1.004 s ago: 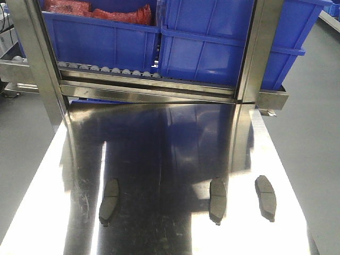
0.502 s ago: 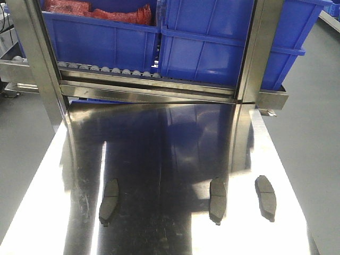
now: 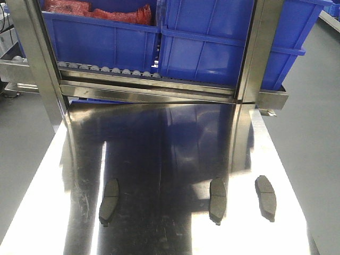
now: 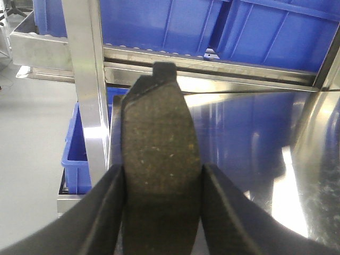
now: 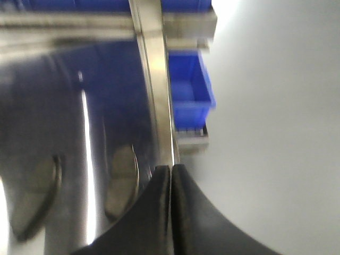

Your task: Move and align brake pads A on conveyor

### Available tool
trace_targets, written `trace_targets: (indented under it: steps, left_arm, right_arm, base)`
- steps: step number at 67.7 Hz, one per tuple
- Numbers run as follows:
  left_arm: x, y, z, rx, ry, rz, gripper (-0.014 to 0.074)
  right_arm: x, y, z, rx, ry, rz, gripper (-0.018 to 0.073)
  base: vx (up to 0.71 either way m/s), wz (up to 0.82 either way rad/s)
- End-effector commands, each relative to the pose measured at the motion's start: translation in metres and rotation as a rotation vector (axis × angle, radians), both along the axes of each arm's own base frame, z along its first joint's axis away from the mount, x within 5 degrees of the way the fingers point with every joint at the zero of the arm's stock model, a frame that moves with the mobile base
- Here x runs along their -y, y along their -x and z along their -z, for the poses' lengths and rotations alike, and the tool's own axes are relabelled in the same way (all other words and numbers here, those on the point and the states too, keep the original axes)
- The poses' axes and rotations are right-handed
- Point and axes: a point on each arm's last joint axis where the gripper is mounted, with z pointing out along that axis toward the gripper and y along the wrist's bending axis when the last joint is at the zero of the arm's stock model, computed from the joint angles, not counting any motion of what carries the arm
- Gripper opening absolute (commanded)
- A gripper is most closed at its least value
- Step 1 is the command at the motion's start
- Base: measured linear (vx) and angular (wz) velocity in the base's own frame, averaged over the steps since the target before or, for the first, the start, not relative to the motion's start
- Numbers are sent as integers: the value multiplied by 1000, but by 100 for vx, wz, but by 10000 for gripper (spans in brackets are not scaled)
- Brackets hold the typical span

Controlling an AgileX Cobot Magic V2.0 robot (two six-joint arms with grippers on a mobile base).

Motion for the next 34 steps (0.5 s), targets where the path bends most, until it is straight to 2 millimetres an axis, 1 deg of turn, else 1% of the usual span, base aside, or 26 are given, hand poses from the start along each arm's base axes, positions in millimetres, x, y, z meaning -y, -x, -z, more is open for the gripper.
trace_targets:
  steps: [1, 8, 19, 34]
  left_arm:
    - [0, -1, -19, 130, 18, 2, -6]
    - [0, -1, -19, 130, 18, 2, -6]
    - [0, -1, -19, 130, 18, 2, -6]
    - [0, -1, -19, 130, 18, 2, -6]
  right_arm:
    - [1, -13, -4, -39, 24, -13, -12]
    - [1, -20, 7, -132, 18, -14, -12]
    - [-4, -24, 16, -210, -111, 7, -12]
    - [-4, -26, 25, -300, -87, -10, 0]
  base:
    - [0, 0]
    - [0, 0]
    - [0, 0]
    - [0, 0]
